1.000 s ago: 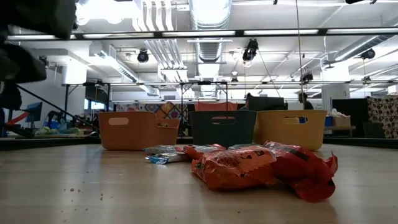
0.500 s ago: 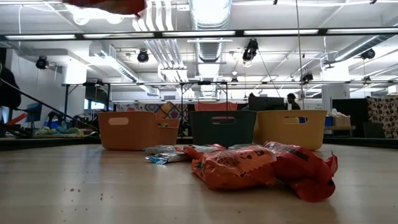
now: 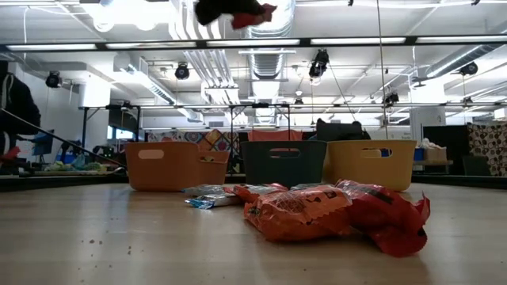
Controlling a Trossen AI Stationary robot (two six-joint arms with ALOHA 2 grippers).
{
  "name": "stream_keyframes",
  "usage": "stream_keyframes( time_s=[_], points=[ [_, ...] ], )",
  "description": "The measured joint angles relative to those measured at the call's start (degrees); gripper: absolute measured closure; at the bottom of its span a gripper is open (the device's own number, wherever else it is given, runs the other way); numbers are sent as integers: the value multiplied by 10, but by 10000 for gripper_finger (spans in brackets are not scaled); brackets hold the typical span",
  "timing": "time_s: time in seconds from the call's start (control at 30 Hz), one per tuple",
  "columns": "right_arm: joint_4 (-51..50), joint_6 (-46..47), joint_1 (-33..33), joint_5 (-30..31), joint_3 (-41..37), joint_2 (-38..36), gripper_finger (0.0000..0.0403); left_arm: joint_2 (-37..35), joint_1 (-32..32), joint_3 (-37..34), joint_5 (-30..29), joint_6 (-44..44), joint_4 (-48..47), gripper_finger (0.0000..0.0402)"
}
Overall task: Sort candy
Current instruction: Put the red chocolate bar into the blue bin
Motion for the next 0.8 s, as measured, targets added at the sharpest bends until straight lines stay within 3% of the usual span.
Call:
stream_keyframes(
  time_s=[0.3,0.57,0.8],
  points=[
    [34,3,-6,51,0,0,225,33,117,-77,113,54,126,396],
    [44,14,-6,79,0,0,225,57,166,-121,127,76,183,396],
    [47,29,-6,90,0,0,225,104,181,-113,127,84,189,387]
  ],
)
